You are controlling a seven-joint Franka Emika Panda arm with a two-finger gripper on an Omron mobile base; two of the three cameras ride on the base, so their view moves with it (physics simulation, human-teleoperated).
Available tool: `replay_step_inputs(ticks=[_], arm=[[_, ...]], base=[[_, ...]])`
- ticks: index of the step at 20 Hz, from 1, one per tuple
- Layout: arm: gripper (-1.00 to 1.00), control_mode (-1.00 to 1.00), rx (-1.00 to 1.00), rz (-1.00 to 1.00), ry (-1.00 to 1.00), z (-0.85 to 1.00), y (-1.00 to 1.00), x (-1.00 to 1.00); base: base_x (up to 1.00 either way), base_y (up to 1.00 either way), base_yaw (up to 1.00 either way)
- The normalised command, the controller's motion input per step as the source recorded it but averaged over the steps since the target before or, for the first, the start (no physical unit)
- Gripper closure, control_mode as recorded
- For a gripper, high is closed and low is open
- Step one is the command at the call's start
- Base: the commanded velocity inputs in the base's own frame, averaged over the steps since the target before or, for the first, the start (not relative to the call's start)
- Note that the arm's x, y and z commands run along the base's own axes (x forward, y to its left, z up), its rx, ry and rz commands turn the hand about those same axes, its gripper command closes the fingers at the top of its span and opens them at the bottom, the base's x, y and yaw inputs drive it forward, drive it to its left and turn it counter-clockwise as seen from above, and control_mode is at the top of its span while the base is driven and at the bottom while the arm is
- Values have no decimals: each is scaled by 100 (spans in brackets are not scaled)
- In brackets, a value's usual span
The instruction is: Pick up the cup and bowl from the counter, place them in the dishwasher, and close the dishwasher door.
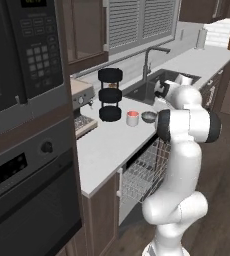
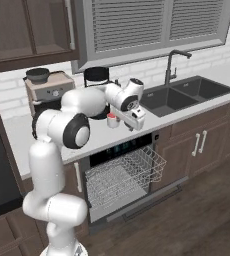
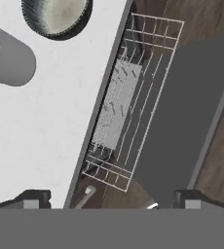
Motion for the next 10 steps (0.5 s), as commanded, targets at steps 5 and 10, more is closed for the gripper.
replay_step_inputs(ticks=[5,10], arm=[[-100,-100,6,-8,0,-47,0,86],[-100,-100,8,-7,0,-33,-1,69]], base=[[0,0,0],[0,0,0]])
